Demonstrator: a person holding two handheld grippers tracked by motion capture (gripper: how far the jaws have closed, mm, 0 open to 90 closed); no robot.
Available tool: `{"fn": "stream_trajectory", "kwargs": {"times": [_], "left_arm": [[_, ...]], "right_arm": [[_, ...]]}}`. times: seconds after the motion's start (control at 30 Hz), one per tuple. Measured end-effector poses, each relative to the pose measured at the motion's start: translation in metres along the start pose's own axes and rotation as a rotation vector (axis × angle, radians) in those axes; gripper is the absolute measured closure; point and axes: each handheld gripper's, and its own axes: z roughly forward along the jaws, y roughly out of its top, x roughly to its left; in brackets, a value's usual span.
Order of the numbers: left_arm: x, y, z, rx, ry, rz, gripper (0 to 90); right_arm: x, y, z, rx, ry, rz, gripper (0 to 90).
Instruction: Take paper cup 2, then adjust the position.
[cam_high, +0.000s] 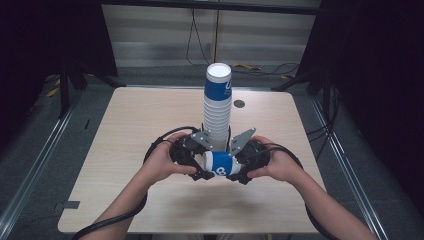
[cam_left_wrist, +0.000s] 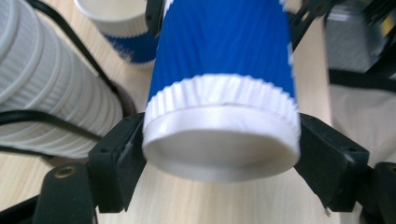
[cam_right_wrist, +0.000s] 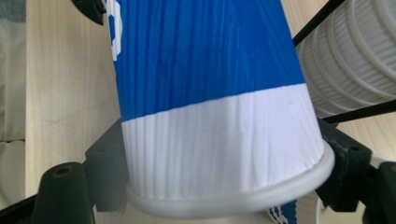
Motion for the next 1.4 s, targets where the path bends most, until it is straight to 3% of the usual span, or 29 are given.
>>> {"fn": "stream_trajectory", "kwargs": {"times": [0.33, 0.73, 0.93, 1.0, 1.07, 1.23, 1.4], "left_arm": [[-0.002, 0.005, 0.005, 0.067, 0.035, 0.015, 23.5], [-0.002, 0.007, 0.013, 0.096, 0.018, 0.036, 30.6], [-0.001, 0.003, 0.014, 0.087, 0.008, 0.023, 31.2], [-0.001, 0.001, 0.015, 0.098, 0.000, 0.023, 31.3], [-0.001, -0.002, 0.014, 0.084, -0.003, 0.016, 31.4], [-0.003, -0.009, 0.010, 0.033, -0.011, 0.006, 31.4], [-0.002, -0.015, 0.008, -0.016, -0.036, -0.013, 31.5]], "right_arm": [[0.000, 0.002, 0.001, 0.035, -0.005, -0.028, 19.6], [0.002, 0.002, -0.001, 0.080, -0.019, -0.029, 18.6], [0.002, 0.003, -0.003, 0.073, -0.017, -0.044, 18.2], [0.001, 0.004, -0.001, 0.061, -0.008, -0.072, 17.8], [0.003, 0.004, -0.001, 0.072, -0.008, -0.052, 17.3], [0.004, 0.004, -0.001, 0.029, -0.006, -0.068, 14.7], [0.006, -0.002, -0.001, -0.022, 0.012, -0.020, 12.9]]}}
